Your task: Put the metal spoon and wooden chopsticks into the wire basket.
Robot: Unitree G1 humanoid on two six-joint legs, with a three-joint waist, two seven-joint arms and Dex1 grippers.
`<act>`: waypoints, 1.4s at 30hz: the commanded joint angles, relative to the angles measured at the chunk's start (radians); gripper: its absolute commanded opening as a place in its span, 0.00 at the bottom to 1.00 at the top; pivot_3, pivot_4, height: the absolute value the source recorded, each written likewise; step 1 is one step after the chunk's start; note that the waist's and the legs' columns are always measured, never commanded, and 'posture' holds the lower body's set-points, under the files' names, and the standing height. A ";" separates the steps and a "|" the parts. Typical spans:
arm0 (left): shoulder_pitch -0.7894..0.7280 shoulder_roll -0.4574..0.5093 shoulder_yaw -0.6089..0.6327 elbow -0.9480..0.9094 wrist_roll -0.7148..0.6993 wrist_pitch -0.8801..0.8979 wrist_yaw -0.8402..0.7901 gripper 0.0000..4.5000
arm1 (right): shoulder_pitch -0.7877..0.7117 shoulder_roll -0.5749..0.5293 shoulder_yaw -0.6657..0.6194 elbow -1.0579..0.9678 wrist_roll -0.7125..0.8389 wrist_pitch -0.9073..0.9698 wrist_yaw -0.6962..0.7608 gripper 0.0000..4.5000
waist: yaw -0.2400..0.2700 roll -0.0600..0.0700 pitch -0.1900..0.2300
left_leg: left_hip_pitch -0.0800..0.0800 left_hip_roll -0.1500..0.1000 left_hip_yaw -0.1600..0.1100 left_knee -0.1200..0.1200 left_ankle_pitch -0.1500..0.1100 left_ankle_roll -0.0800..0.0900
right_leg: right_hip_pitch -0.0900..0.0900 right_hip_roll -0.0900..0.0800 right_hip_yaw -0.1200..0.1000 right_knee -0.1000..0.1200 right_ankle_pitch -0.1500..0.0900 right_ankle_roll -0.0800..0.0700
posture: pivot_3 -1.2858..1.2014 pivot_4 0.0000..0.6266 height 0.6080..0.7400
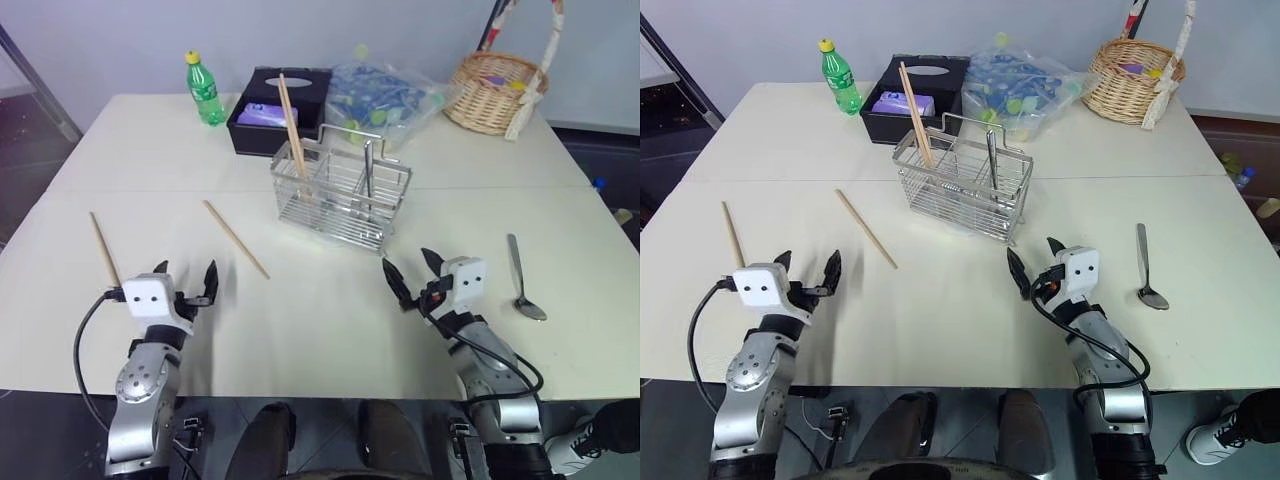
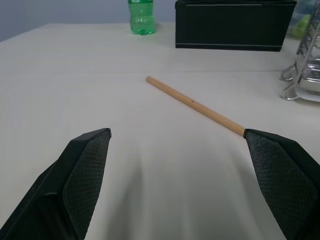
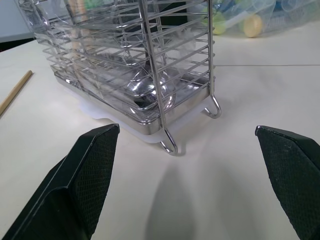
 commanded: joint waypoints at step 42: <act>-0.389 0.539 -0.035 0.004 -0.569 0.398 -0.983 1.00 | -0.181 -0.214 -0.263 -0.316 0.206 0.601 -0.179 0.99 | -0.001 -0.002 0.002 | -0.001 0.000 0.000 -0.003 0.000 0.000 | -0.003 0.000 0.001 0.000 -0.002 -0.004 | 0.52 0.24 1.00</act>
